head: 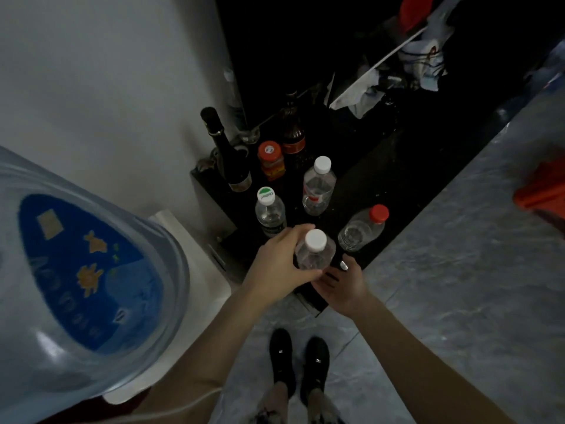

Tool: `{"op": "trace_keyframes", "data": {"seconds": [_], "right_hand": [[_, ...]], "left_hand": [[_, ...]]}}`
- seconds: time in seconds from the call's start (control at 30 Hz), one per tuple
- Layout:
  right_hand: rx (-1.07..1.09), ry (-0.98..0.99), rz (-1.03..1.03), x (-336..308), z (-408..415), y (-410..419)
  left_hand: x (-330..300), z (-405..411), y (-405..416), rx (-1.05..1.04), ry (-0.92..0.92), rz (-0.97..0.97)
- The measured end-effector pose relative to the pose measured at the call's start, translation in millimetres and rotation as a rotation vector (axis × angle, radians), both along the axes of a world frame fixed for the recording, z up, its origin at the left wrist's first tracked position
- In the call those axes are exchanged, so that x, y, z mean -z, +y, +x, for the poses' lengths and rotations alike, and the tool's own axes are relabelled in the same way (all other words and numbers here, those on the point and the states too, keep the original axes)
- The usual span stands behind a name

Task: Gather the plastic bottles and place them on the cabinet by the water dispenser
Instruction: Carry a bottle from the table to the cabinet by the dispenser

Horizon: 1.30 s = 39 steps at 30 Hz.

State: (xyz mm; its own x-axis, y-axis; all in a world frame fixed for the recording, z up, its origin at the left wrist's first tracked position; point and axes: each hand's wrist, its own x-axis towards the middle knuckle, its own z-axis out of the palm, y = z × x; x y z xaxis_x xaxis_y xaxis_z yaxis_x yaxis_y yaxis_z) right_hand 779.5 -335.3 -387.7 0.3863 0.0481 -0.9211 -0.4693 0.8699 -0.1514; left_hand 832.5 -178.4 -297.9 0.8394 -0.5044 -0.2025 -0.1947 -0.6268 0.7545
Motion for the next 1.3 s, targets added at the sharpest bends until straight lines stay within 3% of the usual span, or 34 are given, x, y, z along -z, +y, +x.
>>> {"op": "trace_keyframes", "data": {"seconds": [0.3, 0.7, 0.87, 0.93, 1.07, 1.17, 1.3], "right_hand": [[-0.043, -0.022, -0.060, 15, -9, -22], [-0.403, -0.031, -0.253, -13, -19, -31], [-0.544, -0.090, -0.357, -64, -24, -35], [-0.698, -0.138, -0.499, -88, -28, -39], [-1.190, -0.383, -1.176, -124, -42, -43], [-1.265, -0.583, -1.488, -151, -57, -32], [-1.380, -0.704, -1.698, -181, -76, -6]], "left_hand": [[27, 8, -24, 0.031, 0.024, 0.078], [24, 10, -39, 0.074, 0.179, 0.132], [-11, -5, -20, 0.024, 0.021, 0.309], [-28, -17, -11, -0.009, -0.115, 0.424], [-55, -47, 1, -0.083, -0.286, 0.552], [-73, -73, 10, -0.138, -0.337, 0.585], [-98, -104, 19, -0.161, -0.403, 0.620]]}}
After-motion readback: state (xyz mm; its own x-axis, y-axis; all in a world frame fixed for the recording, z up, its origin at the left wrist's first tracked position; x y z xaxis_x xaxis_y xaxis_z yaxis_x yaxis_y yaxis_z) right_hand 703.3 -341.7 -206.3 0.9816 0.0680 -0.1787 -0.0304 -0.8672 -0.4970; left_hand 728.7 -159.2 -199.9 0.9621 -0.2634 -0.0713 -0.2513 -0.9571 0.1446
